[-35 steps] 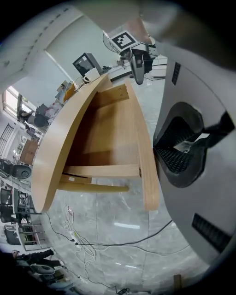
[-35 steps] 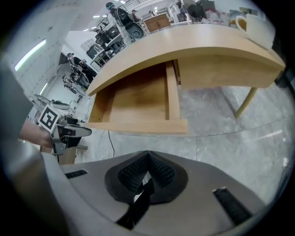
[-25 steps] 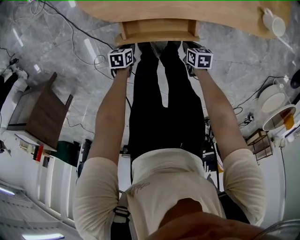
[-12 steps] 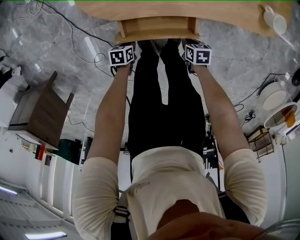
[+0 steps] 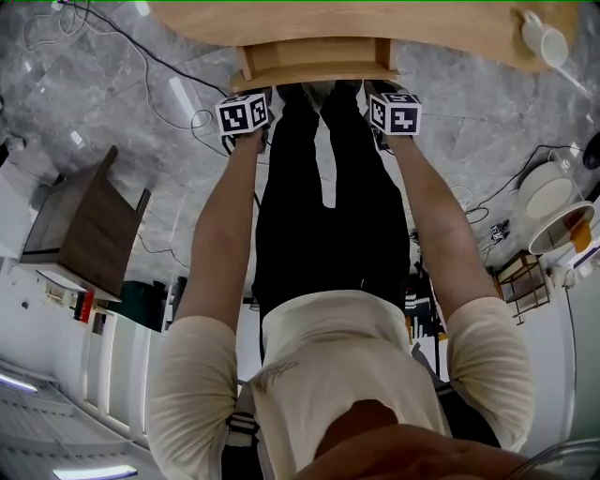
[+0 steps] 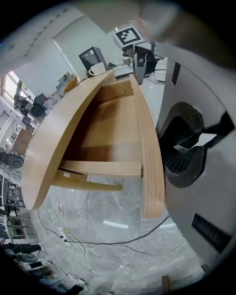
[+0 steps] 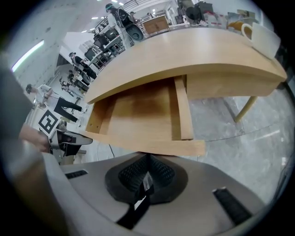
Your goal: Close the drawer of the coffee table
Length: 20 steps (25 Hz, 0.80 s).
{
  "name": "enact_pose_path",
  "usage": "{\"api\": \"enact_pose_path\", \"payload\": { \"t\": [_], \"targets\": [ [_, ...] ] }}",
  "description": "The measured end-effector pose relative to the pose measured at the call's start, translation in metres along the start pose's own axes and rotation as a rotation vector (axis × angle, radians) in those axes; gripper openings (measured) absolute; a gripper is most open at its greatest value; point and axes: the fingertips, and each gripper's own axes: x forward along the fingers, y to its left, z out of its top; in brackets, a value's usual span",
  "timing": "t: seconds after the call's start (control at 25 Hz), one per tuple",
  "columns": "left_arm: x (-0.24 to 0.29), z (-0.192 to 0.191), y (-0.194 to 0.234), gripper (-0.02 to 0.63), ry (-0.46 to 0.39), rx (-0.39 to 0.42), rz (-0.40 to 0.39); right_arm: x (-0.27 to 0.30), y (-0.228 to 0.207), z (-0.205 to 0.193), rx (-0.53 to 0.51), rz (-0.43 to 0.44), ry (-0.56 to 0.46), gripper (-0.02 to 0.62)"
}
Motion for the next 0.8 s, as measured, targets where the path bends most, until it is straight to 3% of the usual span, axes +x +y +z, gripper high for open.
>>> {"api": "enact_pose_path", "payload": {
  "t": [0.48, 0.8],
  "targets": [
    [-0.010, 0.002, 0.004, 0.005, 0.029, -0.034, -0.008, -0.007, 0.004, 0.002, -0.008, -0.050, 0.021, -0.006],
    [-0.006, 0.033, 0.005, 0.006, -0.012, -0.016, -0.016, -0.003, -0.001, 0.032, -0.041, -0.072, -0.037, -0.006]
  ]
}}
